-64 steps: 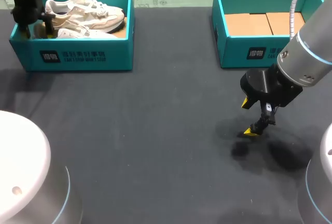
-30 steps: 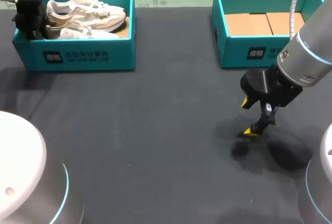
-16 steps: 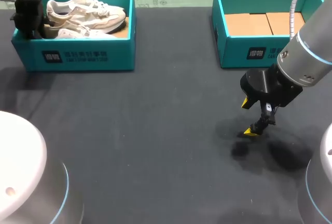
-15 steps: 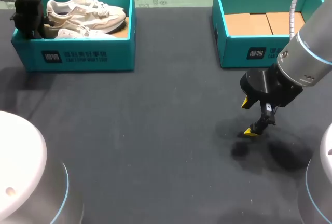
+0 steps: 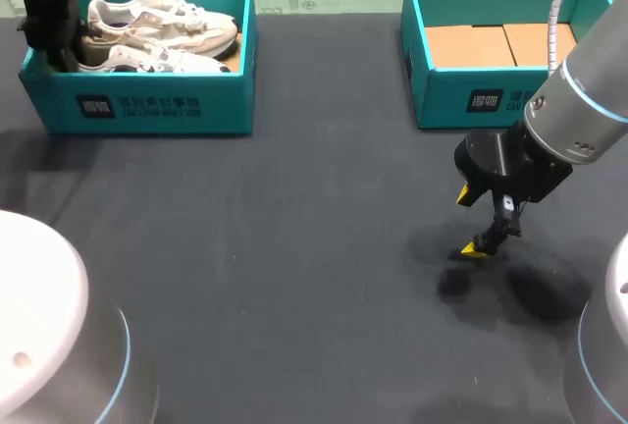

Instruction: Take the shoe out of the shoebox, open the shoe tongue, remove and reinsert the insole, then place the shoe into the shoebox

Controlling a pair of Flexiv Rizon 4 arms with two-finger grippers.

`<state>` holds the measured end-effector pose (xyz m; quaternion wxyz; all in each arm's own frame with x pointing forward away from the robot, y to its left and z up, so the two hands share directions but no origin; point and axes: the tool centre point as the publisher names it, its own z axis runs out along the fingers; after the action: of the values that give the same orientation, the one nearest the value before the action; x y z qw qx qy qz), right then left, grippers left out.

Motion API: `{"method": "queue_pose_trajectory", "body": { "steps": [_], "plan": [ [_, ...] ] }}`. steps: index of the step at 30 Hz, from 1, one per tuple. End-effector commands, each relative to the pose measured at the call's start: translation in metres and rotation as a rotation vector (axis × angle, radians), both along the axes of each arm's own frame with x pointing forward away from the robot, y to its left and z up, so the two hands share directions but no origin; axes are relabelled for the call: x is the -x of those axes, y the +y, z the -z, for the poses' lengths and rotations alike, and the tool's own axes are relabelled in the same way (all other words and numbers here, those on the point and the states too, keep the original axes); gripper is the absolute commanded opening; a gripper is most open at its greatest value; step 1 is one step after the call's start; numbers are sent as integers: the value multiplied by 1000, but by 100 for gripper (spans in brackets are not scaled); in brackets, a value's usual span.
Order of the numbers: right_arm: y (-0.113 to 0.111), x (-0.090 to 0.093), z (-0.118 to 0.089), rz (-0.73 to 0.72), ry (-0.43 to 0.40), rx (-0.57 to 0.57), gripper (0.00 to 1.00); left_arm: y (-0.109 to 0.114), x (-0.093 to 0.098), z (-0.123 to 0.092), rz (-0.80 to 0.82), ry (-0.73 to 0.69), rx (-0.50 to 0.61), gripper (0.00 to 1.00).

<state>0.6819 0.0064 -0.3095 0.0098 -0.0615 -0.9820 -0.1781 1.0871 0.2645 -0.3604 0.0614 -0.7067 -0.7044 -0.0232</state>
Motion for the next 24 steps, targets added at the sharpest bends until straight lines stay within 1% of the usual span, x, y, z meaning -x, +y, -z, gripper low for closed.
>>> {"method": "queue_pose_trajectory", "body": {
  "steps": [1,7,18,24],
  "plan": [
    [0,1,1,1,-2,1,100,-3,4,-9,-1,-6,-3,0],
    [0,1,1,1,-2,1,100,-3,0,-21,-33,-5,-7,0],
    [0,1,1,1,-2,1,100,4,-15,-63,-75,-36,-5,0],
    [0,1,1,1,-2,1,100,3,-17,-84,-77,-41,-19,0]
  ]
}}
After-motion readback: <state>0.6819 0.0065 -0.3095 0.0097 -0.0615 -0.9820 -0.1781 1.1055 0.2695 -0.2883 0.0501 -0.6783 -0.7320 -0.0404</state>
